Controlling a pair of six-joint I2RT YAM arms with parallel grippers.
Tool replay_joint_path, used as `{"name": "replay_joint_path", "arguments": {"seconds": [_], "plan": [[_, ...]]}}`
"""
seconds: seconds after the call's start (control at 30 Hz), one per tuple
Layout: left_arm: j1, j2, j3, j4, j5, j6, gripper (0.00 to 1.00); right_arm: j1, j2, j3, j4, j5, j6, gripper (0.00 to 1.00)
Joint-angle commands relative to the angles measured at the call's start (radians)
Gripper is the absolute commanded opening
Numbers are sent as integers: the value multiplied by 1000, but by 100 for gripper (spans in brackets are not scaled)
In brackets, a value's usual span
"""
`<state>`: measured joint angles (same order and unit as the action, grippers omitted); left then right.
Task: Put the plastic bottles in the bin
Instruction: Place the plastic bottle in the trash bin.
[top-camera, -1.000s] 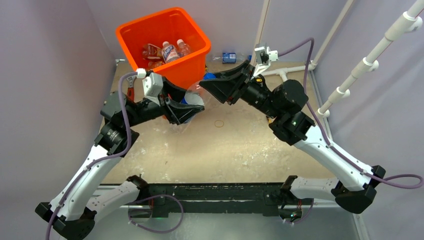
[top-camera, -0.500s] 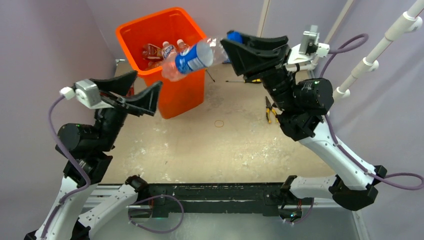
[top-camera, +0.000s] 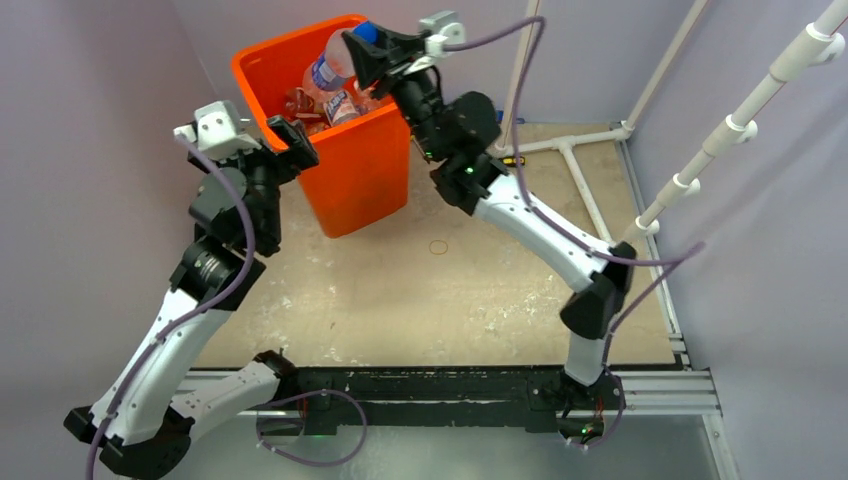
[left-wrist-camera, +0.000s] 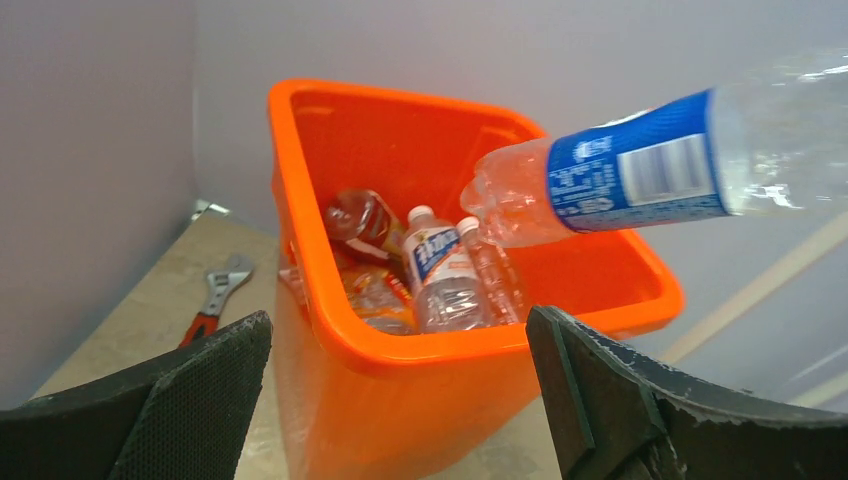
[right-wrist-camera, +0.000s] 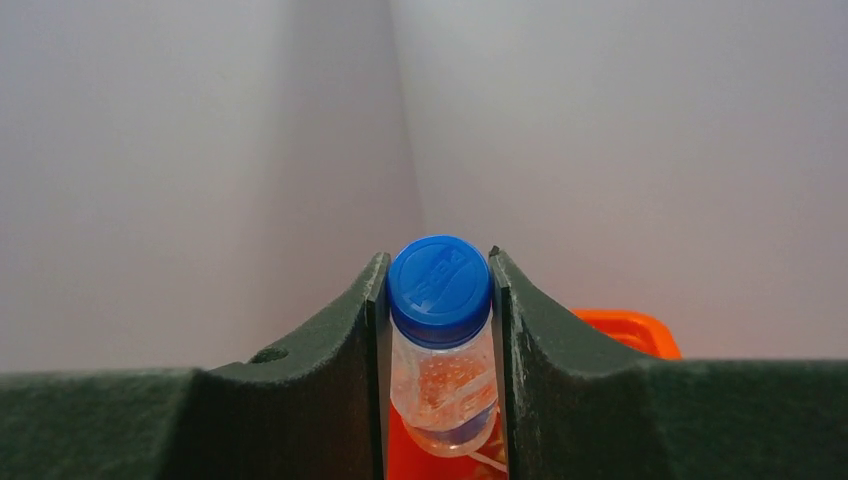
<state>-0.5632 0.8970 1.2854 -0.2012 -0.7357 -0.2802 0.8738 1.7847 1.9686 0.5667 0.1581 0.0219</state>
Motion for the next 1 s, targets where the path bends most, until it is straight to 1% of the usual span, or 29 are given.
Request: {"name": "replay_joint_path", "arguments": {"seconds": [0.0,0.03,0.07,0.1,0.13,0.17,0.23,0.27,0.3,0.33,0.47,0.5,0.63,0.73,0.83,0.97], "plan": [[3,51,66,-7,-121,16,99,-13,113,179,-63,52,-85,0],[2,66,83,-11,-133,24,99,-21,156,235,-119,42,-76,0],[3,83,95,-15,-150,30,99,-29,202,312,-184,26,-62,8],[4,97,107,-16,-158,37,99,-38,238,377,-240,14,-47,27],[6,111,119,-17,-170,45,99,-45,243,380,-245,13,-34,46],[10,127,133,-24,-178,50,99,-52,232,355,-237,14,-14,59],[32,158,162,-36,-176,51,99,-60,212,339,-242,27,21,81],[55,171,180,-49,-161,40,99,-61,199,336,-247,37,26,93],[90,190,196,-65,-129,22,99,-61,179,313,-243,43,28,98],[132,206,213,-84,-89,-3,99,-61,151,282,-230,48,29,99],[224,271,250,-124,-57,-68,99,-62,-11,100,-143,83,32,99],[258,296,263,-143,-35,-104,99,-62,-53,44,-122,90,32,99],[409,369,321,-213,103,-218,99,-62,-210,-152,-48,116,24,99],[501,455,370,-260,223,-289,98,-63,-308,-268,-35,141,27,99],[555,526,389,-267,330,-325,91,-64,-394,-378,-26,154,42,99],[562,569,390,-258,402,-328,76,-64,-470,-474,-26,181,44,99]]}}
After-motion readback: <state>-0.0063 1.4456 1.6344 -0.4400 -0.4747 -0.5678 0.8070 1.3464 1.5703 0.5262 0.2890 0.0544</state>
